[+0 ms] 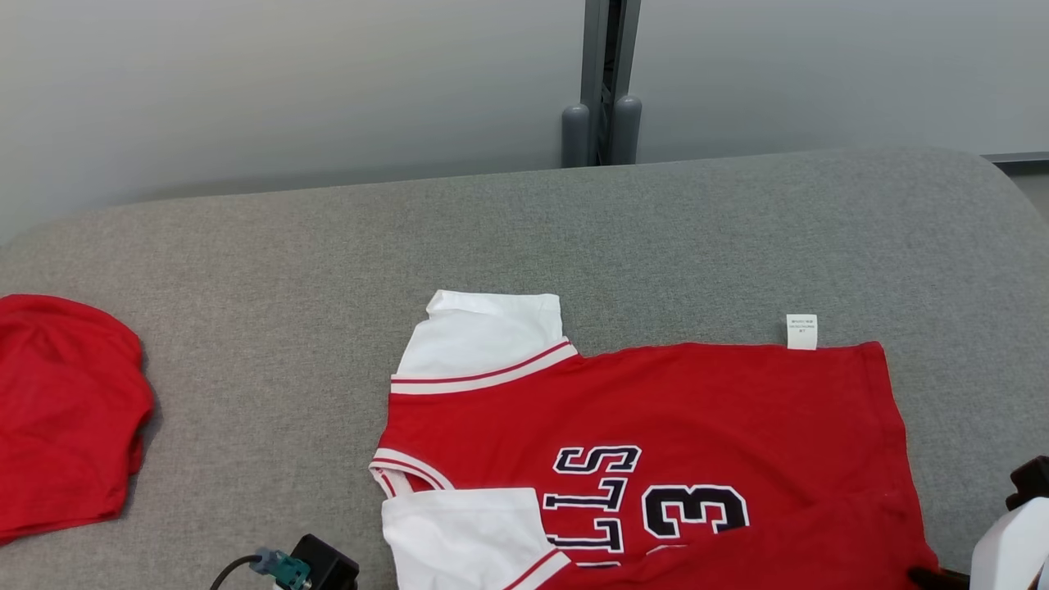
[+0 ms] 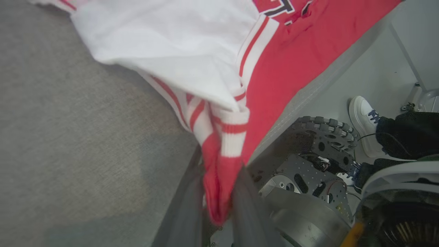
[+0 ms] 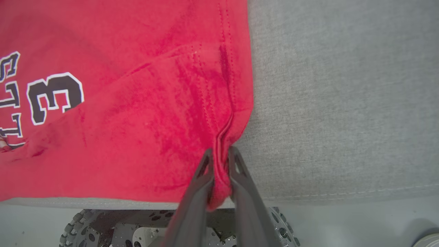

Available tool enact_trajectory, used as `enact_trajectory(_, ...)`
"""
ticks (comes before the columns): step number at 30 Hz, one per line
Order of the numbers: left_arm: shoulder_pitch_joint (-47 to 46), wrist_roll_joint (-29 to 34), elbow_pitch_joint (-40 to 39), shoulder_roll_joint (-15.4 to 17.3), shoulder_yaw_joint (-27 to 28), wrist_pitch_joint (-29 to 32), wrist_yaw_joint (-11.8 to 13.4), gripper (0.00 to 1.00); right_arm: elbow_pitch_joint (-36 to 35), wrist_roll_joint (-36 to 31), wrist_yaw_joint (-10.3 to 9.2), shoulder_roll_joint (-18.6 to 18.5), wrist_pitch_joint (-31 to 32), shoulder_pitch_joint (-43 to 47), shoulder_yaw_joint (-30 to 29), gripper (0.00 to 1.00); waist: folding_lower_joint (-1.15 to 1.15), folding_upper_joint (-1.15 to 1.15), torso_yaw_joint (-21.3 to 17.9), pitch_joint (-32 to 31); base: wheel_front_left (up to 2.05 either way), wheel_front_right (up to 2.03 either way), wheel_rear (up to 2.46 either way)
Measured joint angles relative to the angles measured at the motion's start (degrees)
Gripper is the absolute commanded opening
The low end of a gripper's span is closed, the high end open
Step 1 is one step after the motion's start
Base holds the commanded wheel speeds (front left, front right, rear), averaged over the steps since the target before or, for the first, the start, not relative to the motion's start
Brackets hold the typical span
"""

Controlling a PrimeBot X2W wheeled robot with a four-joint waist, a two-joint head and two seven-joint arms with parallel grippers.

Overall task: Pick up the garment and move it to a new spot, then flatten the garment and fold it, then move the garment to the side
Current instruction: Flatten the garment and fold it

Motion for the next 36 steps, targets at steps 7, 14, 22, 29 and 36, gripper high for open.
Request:
enact_trajectory(7,-0.9,1.8,1.0,0.4,0.9,-2.4,0.5,1.0,0.0,-3.2,0.0,0.4,-2.3,-1.0,-2.1,1.0,0.0,0.0,0.2,0.1,0.0,0.0,0.0)
enact_trajectory(14,-5.9,6.5,2.2,-2.3,8.3,-14.7,6.9,1.0,-2.2,-5.5,0.0,-0.2,-15.6,-5.3,-0.8,1.0,0.0,0.0,0.5,0.7,0.0,0.0,0.0)
enact_trajectory(22,-11.2,13.0,7.7,-10.4,13.0,-37.4,11.9,1.0,-1.3,-7.6,0.0,-1.0,-49.0,-11.0,6.5,1.0,0.0,0.0,-0.8,2.5,0.0,0.0,0.0)
enact_trajectory(29,-13.5,13.5,16.3,-14.5,14.4,-45.5,13.0,1.0,3.4,-10.1,0.0,0.7,-62.7,-12.4,10.7,1.0,0.0,0.0,-2.5,4.5,0.0,0.0,0.0)
enact_trajectory(36,-20.2,16.0,24.1,-13.2,13.5,-45.4,12.3,1.0,7.4,-10.6,0.0,3.4,-66.1,-14.7,12.2,1.0,0.0,0.0,-4.8,7.5,0.0,0.0,0.0)
